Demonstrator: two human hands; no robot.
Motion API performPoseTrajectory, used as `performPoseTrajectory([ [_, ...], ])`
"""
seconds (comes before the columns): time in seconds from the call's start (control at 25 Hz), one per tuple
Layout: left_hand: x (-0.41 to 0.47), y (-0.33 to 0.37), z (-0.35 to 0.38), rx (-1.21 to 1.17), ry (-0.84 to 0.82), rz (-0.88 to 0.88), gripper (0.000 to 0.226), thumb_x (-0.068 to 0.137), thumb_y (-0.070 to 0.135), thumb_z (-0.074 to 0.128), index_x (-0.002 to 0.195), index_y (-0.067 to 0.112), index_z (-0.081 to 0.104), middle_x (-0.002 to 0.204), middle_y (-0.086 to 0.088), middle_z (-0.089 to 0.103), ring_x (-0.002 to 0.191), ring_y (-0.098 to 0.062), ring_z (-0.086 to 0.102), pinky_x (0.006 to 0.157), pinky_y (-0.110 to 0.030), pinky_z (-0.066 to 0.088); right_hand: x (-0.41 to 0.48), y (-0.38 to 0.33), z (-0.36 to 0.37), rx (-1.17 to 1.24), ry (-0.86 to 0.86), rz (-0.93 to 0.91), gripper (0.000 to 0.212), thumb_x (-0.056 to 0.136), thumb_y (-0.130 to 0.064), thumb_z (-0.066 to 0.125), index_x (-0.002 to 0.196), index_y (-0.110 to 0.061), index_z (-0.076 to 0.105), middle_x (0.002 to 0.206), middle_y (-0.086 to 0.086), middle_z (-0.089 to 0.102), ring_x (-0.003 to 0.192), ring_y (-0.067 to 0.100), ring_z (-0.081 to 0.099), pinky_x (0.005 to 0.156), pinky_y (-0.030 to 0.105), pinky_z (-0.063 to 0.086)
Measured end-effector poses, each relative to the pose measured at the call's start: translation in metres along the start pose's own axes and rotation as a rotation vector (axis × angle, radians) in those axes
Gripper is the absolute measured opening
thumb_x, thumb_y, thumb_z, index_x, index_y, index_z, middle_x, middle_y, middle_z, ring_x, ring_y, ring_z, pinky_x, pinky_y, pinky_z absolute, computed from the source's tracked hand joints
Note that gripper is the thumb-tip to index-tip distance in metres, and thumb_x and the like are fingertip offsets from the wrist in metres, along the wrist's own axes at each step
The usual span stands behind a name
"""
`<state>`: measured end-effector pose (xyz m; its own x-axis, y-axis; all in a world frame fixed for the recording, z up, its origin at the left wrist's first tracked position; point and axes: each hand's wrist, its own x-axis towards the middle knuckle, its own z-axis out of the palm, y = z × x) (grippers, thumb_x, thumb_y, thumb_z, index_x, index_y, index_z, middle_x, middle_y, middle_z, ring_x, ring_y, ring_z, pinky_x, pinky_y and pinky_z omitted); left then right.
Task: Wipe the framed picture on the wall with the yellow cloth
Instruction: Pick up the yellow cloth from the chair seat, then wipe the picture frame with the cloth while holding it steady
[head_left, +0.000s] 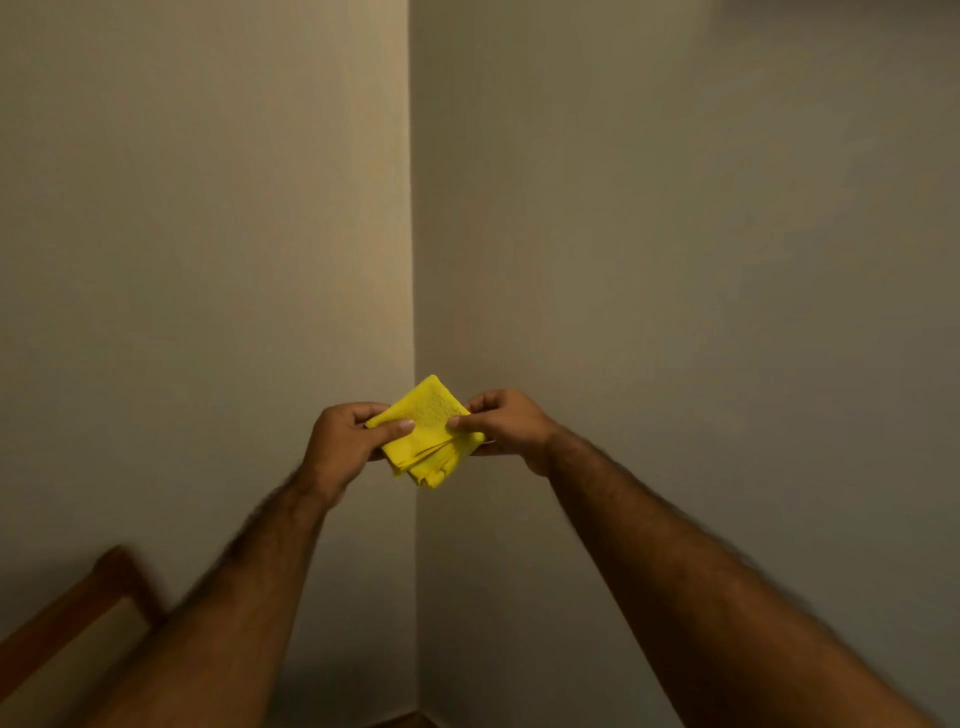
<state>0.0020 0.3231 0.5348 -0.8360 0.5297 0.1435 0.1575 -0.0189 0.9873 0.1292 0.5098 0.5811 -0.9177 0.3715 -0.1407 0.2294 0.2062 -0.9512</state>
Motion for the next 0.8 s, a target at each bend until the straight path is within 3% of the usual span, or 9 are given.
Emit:
performPoseTrajectory([
  [0.16,0.018,0.105,0.046,-0.019,-0.059,0.198,0.019,0.067,0.017,0.088,0.085,0.016,0.082,0.076,-0.004,0.08,0.068,-0.013,0.075,0.06,-0.026,0.061,-0.044,-0.082,-0.074,-0.055,0.097,-0.135,0.023,0.089,-0.01,0.075,0.11,-0.006,0.066,0.1,0.016,0.063,0.075,0.015,0.063,0.071,0.027,0.059],
  [0.28,0.032,0.176,0.073,0.007,-0.105,0.341,0.017,0.069,0.012,0.088,0.083,0.021,0.083,0.076,-0.003,0.08,0.068,-0.013,0.076,0.059,-0.025,0.061,-0.077,-0.138,-0.12,-0.145,0.152,-0.208,0.02,0.09,-0.008,0.073,0.107,-0.009,0.062,0.102,0.015,0.062,0.075,0.014,0.063,0.07,0.026,0.058],
  [0.36,0.038,0.226,0.087,0.032,-0.145,0.415,0.02,0.069,0.009,0.087,0.081,0.024,0.083,0.077,-0.002,0.081,0.068,-0.011,0.076,0.058,-0.023,0.061,-0.097,-0.174,-0.142,-0.209,0.2,-0.258,0.022,0.093,-0.011,0.07,0.113,-0.006,0.063,0.105,0.017,0.064,0.083,0.02,0.067,0.069,0.024,0.056],
  [0.48,0.042,0.304,0.105,0.152,-0.239,0.559,0.025,0.072,0.004,0.085,0.08,0.027,0.083,0.074,0.001,0.08,0.068,-0.009,0.074,0.057,-0.019,0.059,-0.129,-0.232,-0.168,-0.276,0.284,-0.368,0.042,0.093,-0.02,0.073,0.13,-0.003,0.062,0.125,0.021,0.07,0.108,0.033,0.072,0.073,0.029,0.06],
  [0.6,0.039,0.379,0.12,0.273,-0.269,0.72,0.022,0.075,0.006,0.084,0.091,0.02,0.082,0.086,-0.006,0.079,0.086,-0.024,0.074,0.068,-0.027,0.059,-0.157,-0.288,-0.192,-0.45,0.445,-0.434,0.042,0.09,-0.023,0.076,0.125,-0.003,0.067,0.122,0.019,0.072,0.107,0.032,0.074,0.085,0.044,0.065],
  [0.64,0.035,0.403,0.128,0.301,-0.203,0.787,0.028,0.075,0.009,0.086,0.1,0.018,0.08,0.094,-0.008,0.078,0.094,-0.029,0.073,0.075,-0.032,0.059,-0.166,-0.306,-0.2,-0.435,0.5,-0.452,0.04,0.09,-0.02,0.076,0.124,-0.002,0.067,0.12,0.019,0.073,0.106,0.033,0.075,0.086,0.047,0.065],
  [0.72,0.02,0.443,0.148,0.349,0.128,0.974,0.053,0.071,0.021,0.09,0.118,0.012,0.069,0.114,-0.012,0.071,0.107,-0.032,0.068,0.09,-0.037,0.055,-0.185,-0.338,-0.214,-0.304,0.613,-0.524,0.035,0.089,-0.015,0.077,0.12,-0.002,0.067,0.115,0.02,0.073,0.101,0.035,0.076,0.081,0.051,0.065],
  [0.8,-0.003,0.462,0.174,0.353,0.427,1.234,0.068,0.068,0.037,0.091,0.122,0.008,0.06,0.12,-0.017,0.062,0.108,-0.034,0.062,0.092,-0.043,0.053,-0.201,-0.364,-0.224,-0.2,0.781,-0.605,0.031,0.087,-0.016,0.076,0.114,-0.004,0.068,0.112,0.019,0.072,0.096,0.035,0.077,0.075,0.052,0.066],
])
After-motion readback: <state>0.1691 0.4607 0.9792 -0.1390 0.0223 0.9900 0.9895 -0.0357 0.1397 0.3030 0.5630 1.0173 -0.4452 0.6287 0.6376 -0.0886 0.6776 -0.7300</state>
